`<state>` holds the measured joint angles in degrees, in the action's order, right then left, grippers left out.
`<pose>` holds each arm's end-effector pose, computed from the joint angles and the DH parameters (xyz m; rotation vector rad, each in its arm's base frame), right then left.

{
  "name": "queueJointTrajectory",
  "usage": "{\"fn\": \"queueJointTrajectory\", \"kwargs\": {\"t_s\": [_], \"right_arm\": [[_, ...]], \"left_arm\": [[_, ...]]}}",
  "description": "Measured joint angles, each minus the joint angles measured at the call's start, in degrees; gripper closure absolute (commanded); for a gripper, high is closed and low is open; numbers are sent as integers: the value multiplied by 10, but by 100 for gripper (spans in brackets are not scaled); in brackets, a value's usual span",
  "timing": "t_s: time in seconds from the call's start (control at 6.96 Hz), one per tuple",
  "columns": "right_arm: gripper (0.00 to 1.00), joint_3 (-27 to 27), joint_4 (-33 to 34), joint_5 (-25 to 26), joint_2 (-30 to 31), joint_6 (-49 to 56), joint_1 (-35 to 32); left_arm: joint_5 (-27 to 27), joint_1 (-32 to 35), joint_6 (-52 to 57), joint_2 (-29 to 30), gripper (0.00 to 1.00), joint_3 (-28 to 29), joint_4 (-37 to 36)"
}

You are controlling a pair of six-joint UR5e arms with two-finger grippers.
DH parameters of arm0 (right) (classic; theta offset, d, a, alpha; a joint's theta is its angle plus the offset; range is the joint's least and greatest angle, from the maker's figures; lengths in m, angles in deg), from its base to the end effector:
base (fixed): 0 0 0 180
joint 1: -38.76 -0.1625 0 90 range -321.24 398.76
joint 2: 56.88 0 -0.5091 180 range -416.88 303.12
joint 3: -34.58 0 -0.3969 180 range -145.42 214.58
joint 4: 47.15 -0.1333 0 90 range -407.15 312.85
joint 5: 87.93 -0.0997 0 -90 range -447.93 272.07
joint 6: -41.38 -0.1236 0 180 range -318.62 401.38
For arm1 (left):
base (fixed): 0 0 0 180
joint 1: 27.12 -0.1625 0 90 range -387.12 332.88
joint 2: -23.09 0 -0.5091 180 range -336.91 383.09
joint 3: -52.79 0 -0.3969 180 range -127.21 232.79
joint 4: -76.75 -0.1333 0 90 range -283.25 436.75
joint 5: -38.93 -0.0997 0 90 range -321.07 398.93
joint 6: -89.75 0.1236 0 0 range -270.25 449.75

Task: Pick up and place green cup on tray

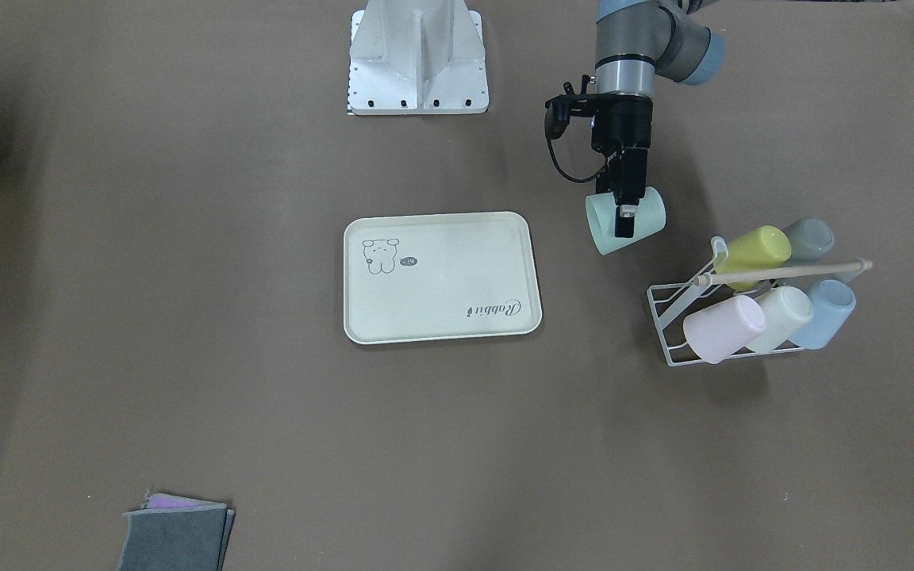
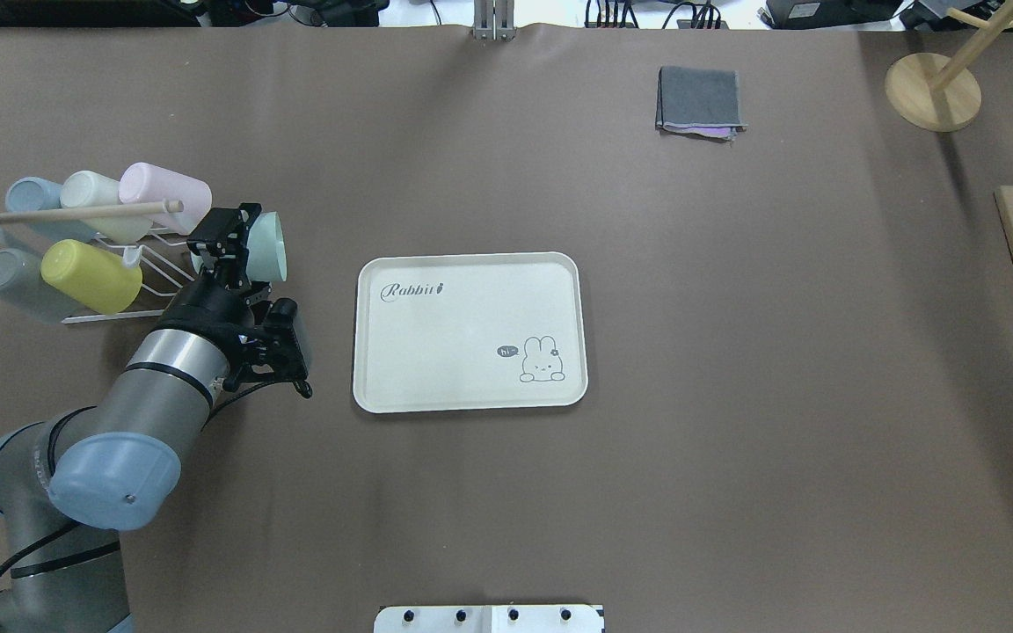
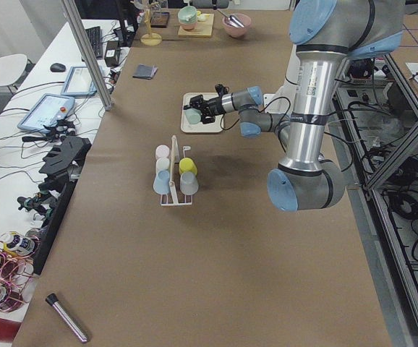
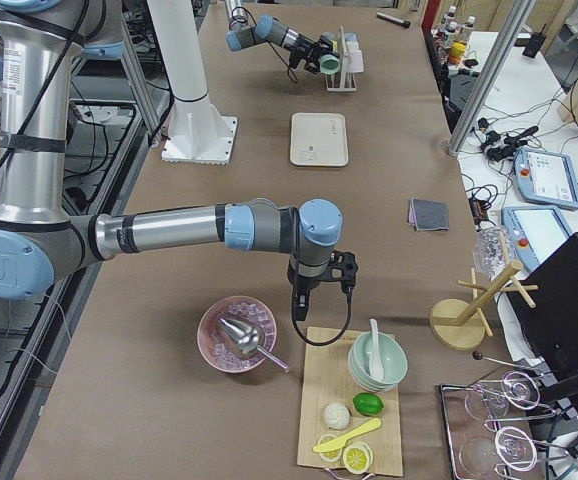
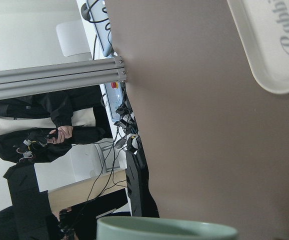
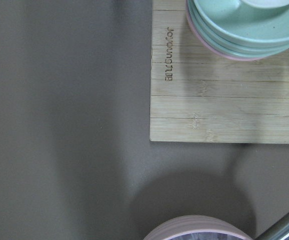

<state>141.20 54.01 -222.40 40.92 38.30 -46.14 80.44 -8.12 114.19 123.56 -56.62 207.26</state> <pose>0.0093 -0.4216 0.6982 -0.0940 -0.7713 -0.0176 0.4439 -0.3917 0.3990 1.3835 -0.2261 0.8814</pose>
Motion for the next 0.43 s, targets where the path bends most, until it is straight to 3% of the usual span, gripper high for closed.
{"fn": "queueJointTrajectory", "kwargs": {"t_s": [0.43], "right_arm": [[0, -2, 0, 1, 0, 0, 0]], "left_arm": [[35, 1, -53, 33, 28, -7, -2]]}}
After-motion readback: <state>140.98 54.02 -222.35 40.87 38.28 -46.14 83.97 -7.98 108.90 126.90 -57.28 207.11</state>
